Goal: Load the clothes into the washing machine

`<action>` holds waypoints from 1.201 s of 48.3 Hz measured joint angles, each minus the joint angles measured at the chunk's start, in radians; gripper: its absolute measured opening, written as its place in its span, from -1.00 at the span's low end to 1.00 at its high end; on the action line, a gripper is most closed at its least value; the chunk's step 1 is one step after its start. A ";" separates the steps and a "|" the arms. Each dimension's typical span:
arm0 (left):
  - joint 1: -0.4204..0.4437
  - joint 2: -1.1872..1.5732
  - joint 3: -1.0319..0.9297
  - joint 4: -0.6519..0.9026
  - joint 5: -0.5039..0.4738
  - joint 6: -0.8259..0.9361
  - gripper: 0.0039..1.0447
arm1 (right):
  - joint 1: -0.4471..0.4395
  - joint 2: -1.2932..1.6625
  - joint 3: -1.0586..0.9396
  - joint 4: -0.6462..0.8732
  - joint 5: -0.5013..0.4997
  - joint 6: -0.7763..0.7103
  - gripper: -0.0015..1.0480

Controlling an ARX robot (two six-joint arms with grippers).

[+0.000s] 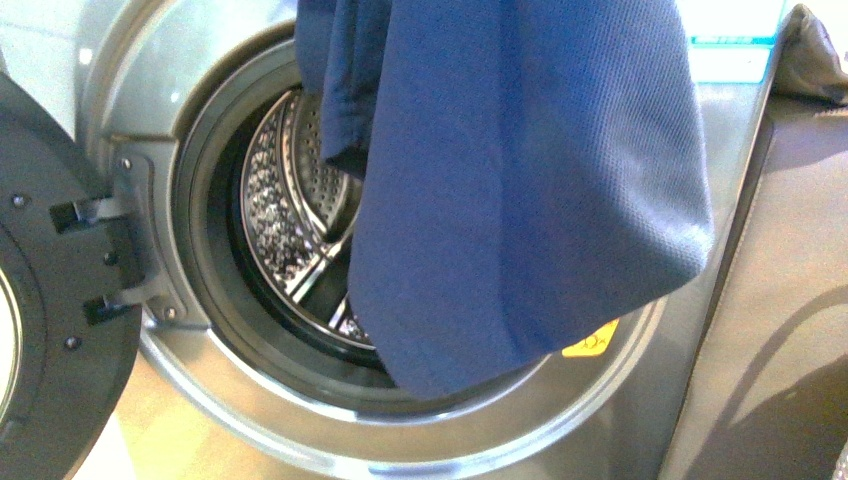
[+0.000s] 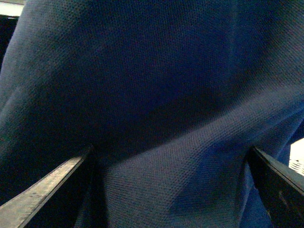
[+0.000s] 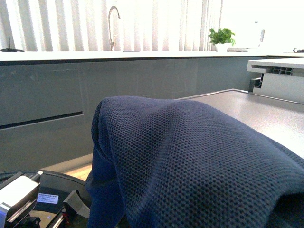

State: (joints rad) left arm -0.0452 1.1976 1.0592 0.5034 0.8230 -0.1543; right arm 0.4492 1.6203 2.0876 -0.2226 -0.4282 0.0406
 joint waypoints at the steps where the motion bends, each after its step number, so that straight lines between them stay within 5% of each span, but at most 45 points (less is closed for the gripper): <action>1: -0.006 0.006 0.007 0.006 -0.002 0.000 0.88 | 0.000 0.000 0.000 0.000 0.000 0.000 -0.83; 12: -0.094 0.027 0.018 0.119 -0.016 -0.042 0.88 | -0.001 0.000 0.000 0.000 0.000 0.000 -0.83; 27: -0.359 0.012 -0.044 0.095 -0.097 0.037 0.88 | -0.002 0.000 0.000 0.000 0.000 0.000 -0.83; 47: -0.538 0.142 0.088 0.060 -0.674 0.173 0.88 | -0.003 0.000 0.000 0.000 0.004 0.000 -0.83; 58: -0.596 0.183 0.127 0.079 -0.882 0.182 0.88 | -0.003 0.000 0.000 0.000 0.004 0.000 -0.83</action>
State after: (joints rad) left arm -0.6411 1.3804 1.1866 0.5819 -0.0586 0.0273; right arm 0.4465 1.6203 2.0876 -0.2226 -0.4240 0.0406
